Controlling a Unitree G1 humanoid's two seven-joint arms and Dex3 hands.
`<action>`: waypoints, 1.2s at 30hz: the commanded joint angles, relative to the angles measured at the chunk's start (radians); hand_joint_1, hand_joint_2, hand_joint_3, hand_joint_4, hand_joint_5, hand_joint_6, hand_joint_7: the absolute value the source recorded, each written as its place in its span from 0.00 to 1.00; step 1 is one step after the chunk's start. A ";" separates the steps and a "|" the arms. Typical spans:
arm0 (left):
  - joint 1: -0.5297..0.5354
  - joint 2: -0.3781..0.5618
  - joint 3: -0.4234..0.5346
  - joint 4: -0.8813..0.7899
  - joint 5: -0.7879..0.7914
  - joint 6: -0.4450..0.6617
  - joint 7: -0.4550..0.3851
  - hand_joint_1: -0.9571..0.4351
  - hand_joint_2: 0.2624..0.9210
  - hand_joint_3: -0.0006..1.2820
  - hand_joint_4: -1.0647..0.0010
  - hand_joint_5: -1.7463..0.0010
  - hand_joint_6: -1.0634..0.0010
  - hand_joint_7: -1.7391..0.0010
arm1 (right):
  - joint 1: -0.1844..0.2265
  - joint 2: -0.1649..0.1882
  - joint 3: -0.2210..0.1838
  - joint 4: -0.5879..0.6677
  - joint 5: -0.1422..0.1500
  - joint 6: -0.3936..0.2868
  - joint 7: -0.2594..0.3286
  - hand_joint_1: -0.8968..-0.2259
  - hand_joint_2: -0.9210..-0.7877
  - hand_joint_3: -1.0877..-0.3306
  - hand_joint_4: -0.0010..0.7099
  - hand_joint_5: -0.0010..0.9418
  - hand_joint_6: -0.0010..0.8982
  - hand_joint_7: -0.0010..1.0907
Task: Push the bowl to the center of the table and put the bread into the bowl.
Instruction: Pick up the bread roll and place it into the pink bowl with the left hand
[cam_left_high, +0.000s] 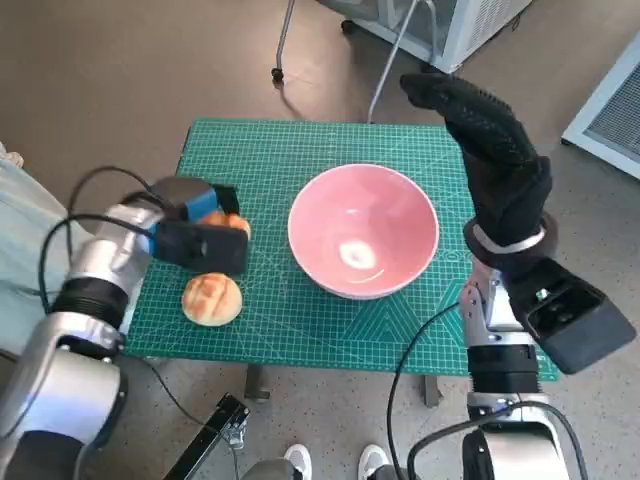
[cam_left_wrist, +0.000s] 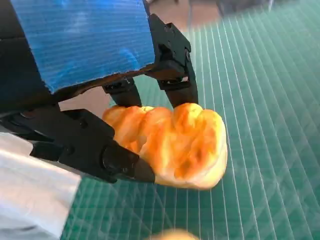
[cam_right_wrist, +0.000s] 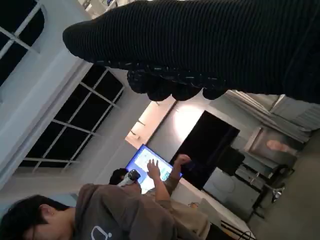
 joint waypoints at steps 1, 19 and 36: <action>-0.077 0.033 0.065 -0.128 -0.056 -0.055 0.033 0.69 1.00 0.12 0.46 0.31 0.47 0.25 | 0.020 0.010 0.004 0.007 0.001 0.009 -0.002 0.35 0.00 0.40 0.44 0.03 0.00 0.82; -0.013 -0.087 0.143 -0.607 -0.136 -0.096 0.056 0.69 1.00 0.11 0.45 0.28 0.45 0.29 | 0.010 0.008 0.004 0.022 0.022 0.004 0.022 0.34 0.00 0.41 0.44 0.03 0.00 0.81; -0.011 -0.228 0.029 -0.454 -0.088 -0.120 0.002 0.69 1.00 0.14 0.52 0.24 0.50 0.26 | 0.016 0.001 -0.002 0.021 0.036 -0.017 0.046 0.35 0.00 0.41 0.43 0.03 0.00 0.81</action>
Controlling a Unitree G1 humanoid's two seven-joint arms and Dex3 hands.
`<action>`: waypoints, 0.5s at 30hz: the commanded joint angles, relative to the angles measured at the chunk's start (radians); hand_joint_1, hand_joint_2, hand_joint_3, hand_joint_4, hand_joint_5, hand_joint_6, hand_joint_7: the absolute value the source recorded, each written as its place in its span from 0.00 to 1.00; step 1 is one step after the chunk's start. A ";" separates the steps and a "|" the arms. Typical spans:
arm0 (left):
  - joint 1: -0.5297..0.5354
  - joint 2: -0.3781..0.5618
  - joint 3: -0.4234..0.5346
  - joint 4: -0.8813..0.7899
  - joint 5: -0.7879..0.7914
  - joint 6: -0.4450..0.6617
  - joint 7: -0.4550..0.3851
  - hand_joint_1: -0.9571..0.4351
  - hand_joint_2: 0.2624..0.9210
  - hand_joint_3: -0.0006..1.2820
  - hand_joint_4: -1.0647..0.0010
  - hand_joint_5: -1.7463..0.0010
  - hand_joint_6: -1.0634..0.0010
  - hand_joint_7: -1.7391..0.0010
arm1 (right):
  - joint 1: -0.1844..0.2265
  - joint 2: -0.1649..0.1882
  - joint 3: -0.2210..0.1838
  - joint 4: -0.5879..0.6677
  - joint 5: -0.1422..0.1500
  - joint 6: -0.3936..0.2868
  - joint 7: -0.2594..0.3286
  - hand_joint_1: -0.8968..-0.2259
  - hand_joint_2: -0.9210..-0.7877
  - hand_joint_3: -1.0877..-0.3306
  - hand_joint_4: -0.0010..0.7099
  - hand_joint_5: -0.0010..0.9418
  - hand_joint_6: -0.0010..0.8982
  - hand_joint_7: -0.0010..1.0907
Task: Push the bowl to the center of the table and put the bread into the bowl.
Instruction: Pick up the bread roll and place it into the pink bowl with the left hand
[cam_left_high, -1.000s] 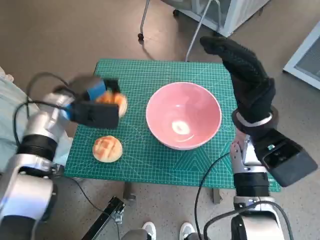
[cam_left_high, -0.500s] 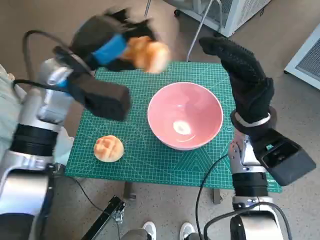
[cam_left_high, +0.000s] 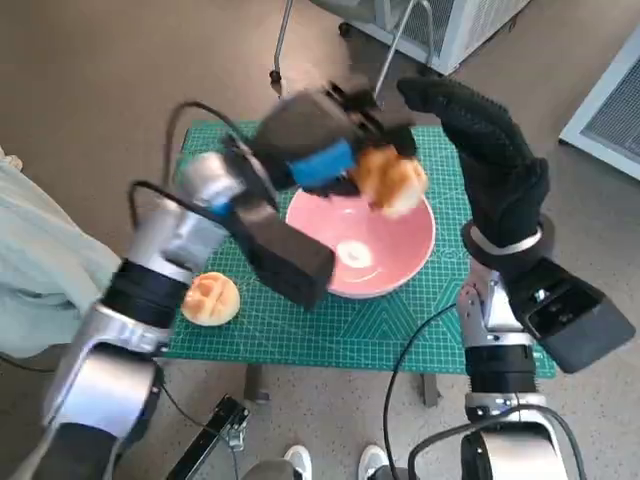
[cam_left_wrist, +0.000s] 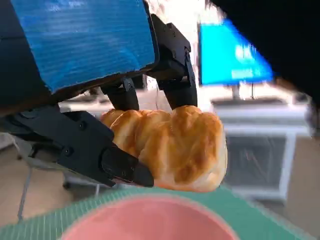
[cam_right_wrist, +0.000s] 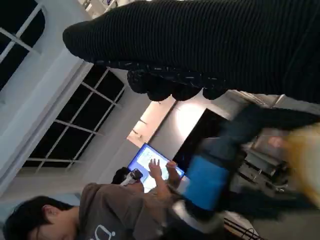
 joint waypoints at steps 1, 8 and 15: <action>0.010 -0.017 -0.003 0.048 -0.019 0.059 -0.071 0.69 1.00 0.17 0.55 0.23 0.53 0.23 | 0.017 -0.006 -0.004 0.011 0.006 -0.009 0.013 0.35 0.00 0.41 0.43 0.03 0.00 0.81; 0.050 -0.011 0.013 -0.010 -0.071 0.208 -0.255 0.66 0.83 0.17 0.85 0.86 0.93 0.58 | 0.015 -0.018 -0.010 0.014 0.000 -0.020 0.010 0.35 0.00 0.39 0.42 0.03 0.00 0.79; 0.103 0.029 0.059 -0.146 -0.121 0.274 -0.338 0.67 0.79 0.13 0.88 0.97 0.97 0.65 | 0.018 -0.022 -0.013 0.005 -0.005 -0.019 0.002 0.35 0.00 0.39 0.41 0.02 0.00 0.78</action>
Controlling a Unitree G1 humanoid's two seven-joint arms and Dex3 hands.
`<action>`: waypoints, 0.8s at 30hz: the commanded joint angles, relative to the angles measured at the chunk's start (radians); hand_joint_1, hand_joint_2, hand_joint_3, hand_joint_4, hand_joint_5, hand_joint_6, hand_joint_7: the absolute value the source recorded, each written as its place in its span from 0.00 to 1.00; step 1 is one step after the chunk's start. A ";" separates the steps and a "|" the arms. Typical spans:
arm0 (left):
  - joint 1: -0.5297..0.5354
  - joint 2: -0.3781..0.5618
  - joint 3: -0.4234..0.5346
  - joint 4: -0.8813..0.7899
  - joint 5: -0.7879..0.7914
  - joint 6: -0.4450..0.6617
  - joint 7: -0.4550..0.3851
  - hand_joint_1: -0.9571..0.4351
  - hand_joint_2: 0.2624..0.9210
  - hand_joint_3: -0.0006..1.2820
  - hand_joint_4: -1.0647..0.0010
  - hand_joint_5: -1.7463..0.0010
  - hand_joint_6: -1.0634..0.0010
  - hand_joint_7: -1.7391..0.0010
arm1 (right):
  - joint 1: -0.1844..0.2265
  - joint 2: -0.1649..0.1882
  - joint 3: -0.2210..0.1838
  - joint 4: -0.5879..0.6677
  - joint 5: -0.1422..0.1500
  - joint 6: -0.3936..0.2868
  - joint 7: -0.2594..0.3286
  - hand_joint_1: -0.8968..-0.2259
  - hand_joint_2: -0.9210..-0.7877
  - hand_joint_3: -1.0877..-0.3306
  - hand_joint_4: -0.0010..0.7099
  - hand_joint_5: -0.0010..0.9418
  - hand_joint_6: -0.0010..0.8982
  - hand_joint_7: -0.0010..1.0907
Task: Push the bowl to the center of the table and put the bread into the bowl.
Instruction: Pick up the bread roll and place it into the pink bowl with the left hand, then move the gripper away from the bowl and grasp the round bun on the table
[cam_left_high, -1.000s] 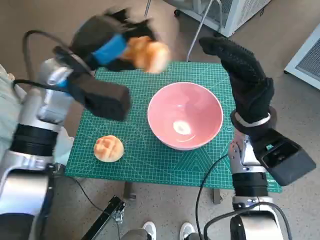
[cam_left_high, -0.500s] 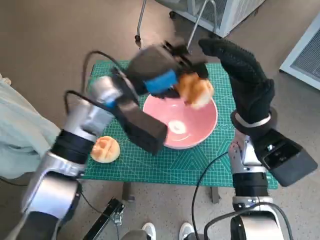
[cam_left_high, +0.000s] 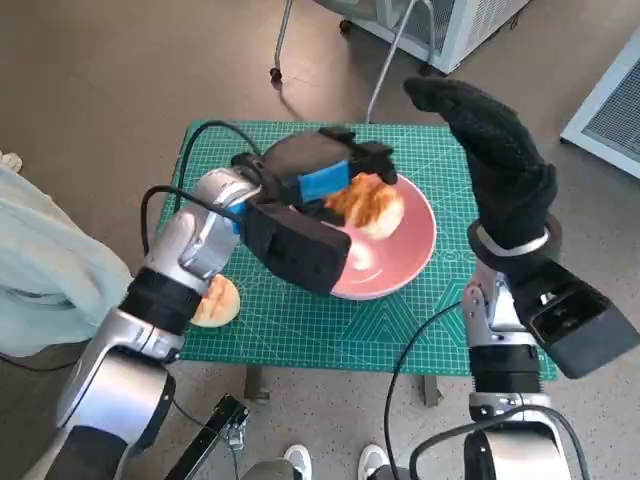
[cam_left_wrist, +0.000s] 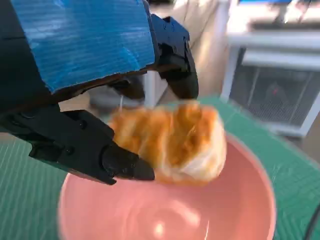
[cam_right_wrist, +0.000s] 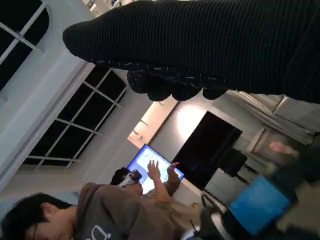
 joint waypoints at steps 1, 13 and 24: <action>0.036 0.039 0.044 -0.116 -0.046 0.034 -0.046 0.67 0.79 0.12 0.89 0.98 0.98 0.66 | 0.018 -0.006 -0.003 0.002 -0.005 0.002 -0.004 0.35 0.00 0.39 0.41 0.02 0.00 0.78; 0.194 0.199 0.218 -0.472 -0.217 0.087 -0.165 0.64 0.85 0.06 0.90 1.00 0.93 0.74 | 0.031 0.006 0.003 -0.018 -0.021 0.003 -0.024 0.35 0.00 0.39 0.40 0.02 0.00 0.78; 0.436 0.360 0.441 -0.731 -0.418 0.129 -0.236 0.68 0.89 0.01 0.84 0.99 0.75 0.88 | 0.046 0.016 0.012 -0.034 -0.018 0.006 -0.032 0.35 0.00 0.39 0.40 0.02 0.00 0.78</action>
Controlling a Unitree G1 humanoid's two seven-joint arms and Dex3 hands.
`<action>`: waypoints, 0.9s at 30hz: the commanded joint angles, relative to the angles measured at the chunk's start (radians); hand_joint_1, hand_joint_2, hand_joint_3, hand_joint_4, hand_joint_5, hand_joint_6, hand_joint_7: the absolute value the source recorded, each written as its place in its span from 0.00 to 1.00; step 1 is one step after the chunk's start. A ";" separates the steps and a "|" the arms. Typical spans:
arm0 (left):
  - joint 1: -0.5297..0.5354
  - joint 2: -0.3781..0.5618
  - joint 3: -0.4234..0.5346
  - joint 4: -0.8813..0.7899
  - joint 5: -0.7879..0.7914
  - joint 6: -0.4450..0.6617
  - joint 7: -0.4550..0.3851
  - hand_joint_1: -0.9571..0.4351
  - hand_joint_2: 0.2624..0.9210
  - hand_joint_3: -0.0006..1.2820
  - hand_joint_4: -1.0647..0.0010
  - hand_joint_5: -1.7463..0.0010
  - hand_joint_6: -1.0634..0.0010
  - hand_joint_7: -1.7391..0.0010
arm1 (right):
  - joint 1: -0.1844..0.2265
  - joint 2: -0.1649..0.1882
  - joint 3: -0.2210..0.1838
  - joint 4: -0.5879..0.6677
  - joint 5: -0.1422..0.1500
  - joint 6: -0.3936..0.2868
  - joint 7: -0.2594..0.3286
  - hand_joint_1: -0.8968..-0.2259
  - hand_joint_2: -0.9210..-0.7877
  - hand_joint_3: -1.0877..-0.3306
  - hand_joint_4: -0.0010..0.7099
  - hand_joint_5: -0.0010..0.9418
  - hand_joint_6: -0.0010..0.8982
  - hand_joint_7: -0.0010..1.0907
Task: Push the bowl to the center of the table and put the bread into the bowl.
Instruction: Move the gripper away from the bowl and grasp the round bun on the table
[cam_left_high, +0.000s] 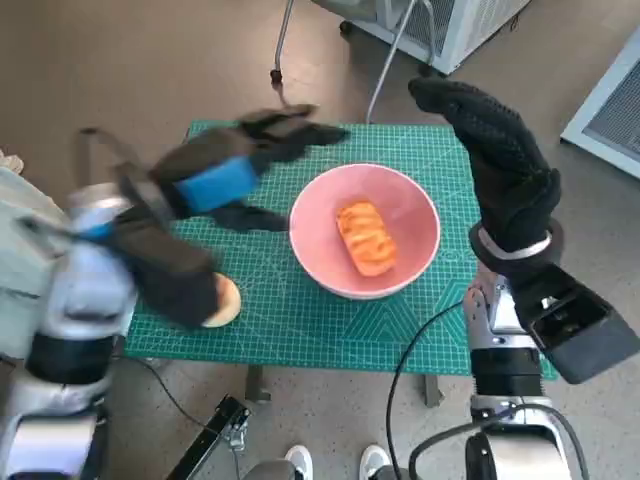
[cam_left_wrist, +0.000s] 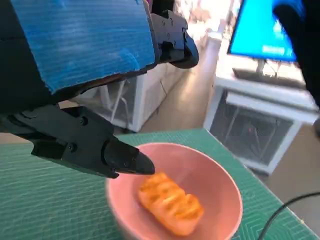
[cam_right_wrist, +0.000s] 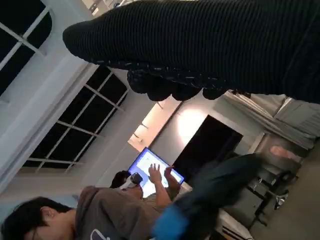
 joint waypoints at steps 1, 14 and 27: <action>0.121 0.069 0.084 -0.082 -0.070 0.011 -0.028 0.69 0.89 0.01 0.84 1.00 0.74 0.88 | 0.024 0.009 0.007 -0.006 -0.006 0.007 -0.007 0.35 0.00 0.39 0.40 0.02 0.00 0.78; 0.391 0.240 0.164 -0.110 -0.021 -0.068 -0.054 0.66 0.91 0.00 0.83 1.00 0.69 0.95 | 0.025 0.017 0.013 -0.012 0.006 0.026 -0.005 0.35 0.00 0.38 0.40 0.01 0.00 0.78; 0.441 0.237 0.085 -0.044 0.011 -0.044 -0.060 0.68 0.90 0.00 0.83 1.00 0.67 0.97 | 0.017 0.024 0.019 -0.016 0.008 0.054 -0.001 0.35 0.00 0.36 0.39 0.01 0.00 0.78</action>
